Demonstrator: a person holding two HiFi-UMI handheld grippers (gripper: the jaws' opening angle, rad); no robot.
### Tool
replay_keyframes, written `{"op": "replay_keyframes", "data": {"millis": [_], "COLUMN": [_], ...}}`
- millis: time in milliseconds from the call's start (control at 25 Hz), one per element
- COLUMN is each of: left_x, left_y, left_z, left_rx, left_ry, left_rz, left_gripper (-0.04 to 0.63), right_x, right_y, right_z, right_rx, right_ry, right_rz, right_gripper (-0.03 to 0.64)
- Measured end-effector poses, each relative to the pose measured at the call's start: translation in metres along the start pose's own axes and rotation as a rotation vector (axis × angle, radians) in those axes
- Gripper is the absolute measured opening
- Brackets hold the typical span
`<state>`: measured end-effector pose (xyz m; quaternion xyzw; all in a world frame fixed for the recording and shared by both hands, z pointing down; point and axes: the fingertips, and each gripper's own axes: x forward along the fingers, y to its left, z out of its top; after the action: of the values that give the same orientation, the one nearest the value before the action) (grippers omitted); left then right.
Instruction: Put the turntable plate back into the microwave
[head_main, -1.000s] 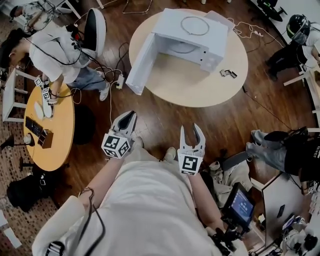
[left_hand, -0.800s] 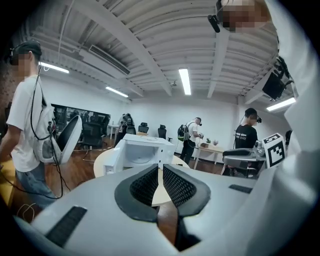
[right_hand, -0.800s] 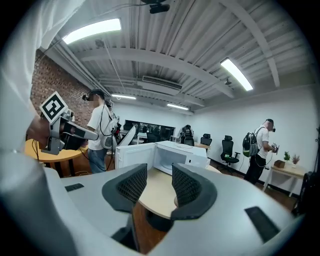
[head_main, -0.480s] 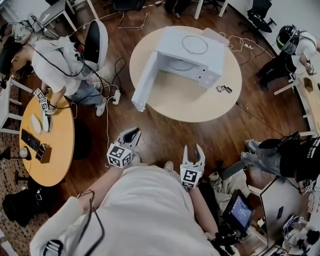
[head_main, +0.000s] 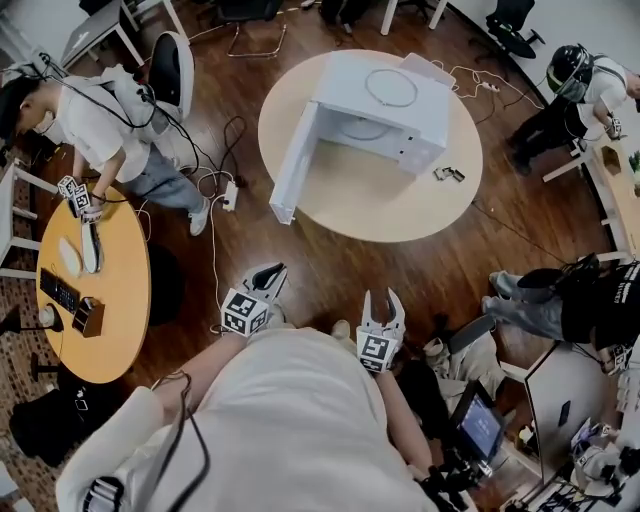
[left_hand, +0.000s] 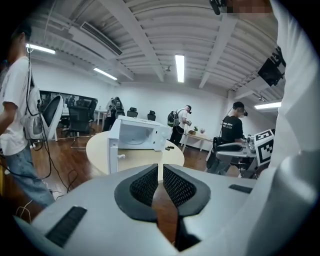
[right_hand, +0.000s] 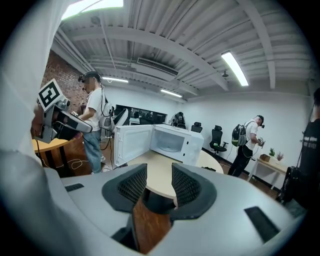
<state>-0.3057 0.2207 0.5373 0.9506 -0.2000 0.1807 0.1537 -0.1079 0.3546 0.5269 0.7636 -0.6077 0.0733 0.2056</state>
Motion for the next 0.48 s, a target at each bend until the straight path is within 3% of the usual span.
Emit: {"op": "replay_keyframes", "data": {"millis": [480], "left_x": [0.001], "left_y": [0.002], "left_z": [0.000], "left_rx": [0.001], "left_ry": [0.003], "left_rz": [-0.027], "left_gripper": [0.035], "right_x": [0.001], "right_y": [0.001], "right_z": [0.016], "right_rx": [-0.020], "right_ry": [-0.013], "right_rz": [-0.034], "right_gripper": [0.146]}}
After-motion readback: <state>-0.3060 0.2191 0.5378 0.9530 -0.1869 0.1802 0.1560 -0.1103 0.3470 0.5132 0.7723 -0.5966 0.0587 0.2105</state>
